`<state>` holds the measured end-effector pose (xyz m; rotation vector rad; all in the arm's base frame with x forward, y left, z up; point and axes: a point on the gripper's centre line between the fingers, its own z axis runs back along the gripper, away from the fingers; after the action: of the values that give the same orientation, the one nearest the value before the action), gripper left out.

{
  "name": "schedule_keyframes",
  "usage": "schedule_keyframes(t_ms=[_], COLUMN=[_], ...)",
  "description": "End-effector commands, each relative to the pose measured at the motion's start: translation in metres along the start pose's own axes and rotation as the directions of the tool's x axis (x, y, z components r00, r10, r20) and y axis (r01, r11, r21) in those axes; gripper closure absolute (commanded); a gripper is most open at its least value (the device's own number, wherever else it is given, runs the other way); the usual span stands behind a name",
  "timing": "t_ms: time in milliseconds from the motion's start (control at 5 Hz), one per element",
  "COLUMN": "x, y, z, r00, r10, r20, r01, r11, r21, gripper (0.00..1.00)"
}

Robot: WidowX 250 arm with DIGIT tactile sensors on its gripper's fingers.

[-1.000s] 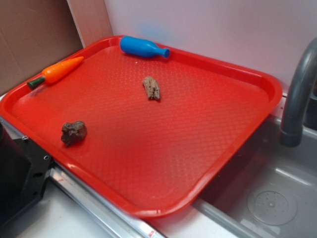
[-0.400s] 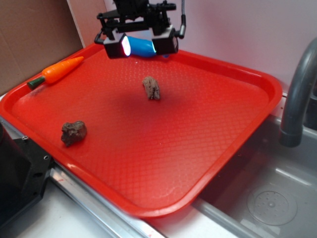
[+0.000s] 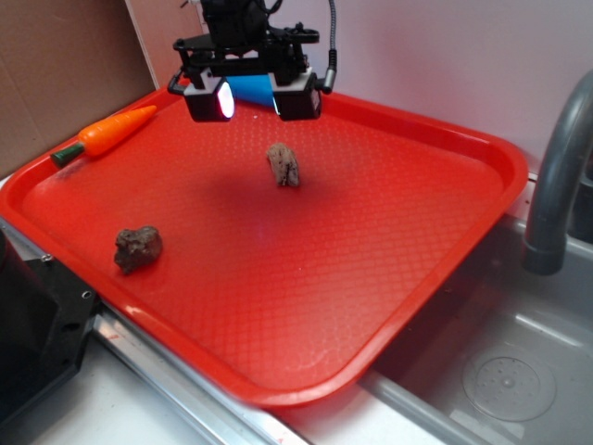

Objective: Grab the wood chip.

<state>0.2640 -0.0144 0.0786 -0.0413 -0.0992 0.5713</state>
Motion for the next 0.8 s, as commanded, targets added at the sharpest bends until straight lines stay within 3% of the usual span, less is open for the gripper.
schedule_keyframes(t_ms=[0, 200, 400, 600], x=[0.015, 0.009, 0.005, 0.004], y=[0.018, 0.011, 0.009, 0.006], z=[-0.066, -0.072, -0.072, -0.059], r00=[0.994, 0.991, 0.99, 0.993], r10=[0.096, 0.13, 0.14, 0.12], r20=[0.061, 0.018, 0.008, 0.0], r01=[-0.094, -0.129, -0.14, -0.12], r11=[0.995, 0.991, 0.99, 0.992], r21=[-0.025, -0.034, -0.022, -0.038], gripper=[0.0, 0.58, 1.0, 1.0])
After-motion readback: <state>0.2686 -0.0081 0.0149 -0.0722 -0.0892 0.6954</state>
